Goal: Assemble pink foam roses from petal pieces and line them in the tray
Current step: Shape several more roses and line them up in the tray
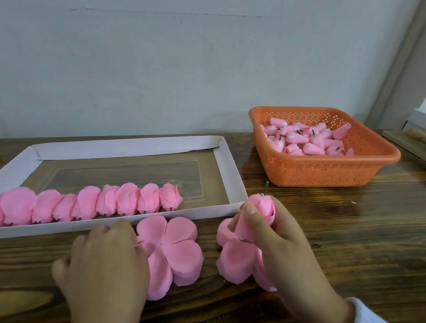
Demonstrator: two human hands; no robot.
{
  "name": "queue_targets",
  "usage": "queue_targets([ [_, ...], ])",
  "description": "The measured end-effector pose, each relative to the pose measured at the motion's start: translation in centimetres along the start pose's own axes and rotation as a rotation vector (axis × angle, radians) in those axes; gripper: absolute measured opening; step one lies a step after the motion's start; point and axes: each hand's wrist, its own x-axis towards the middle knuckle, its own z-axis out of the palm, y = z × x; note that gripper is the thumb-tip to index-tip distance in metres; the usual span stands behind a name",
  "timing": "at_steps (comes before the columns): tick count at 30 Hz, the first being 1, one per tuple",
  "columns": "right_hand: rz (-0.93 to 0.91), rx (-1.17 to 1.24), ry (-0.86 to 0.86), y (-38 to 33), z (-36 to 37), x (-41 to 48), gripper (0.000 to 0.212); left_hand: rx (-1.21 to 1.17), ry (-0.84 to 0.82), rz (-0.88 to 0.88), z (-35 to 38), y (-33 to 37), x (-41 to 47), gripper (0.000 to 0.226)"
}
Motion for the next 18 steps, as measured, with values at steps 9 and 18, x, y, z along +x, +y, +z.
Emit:
queue_targets([
  [9,-0.018,0.02,-0.008,0.2,0.0,0.1,0.023,-0.113,0.047,-0.002,0.6,-1.0,0.8,0.014],
  [18,-0.028,0.023,-0.014,0.5,-0.1,0.2,0.021,-0.216,0.006,0.001,0.8,-1.5,1.0,0.002],
])
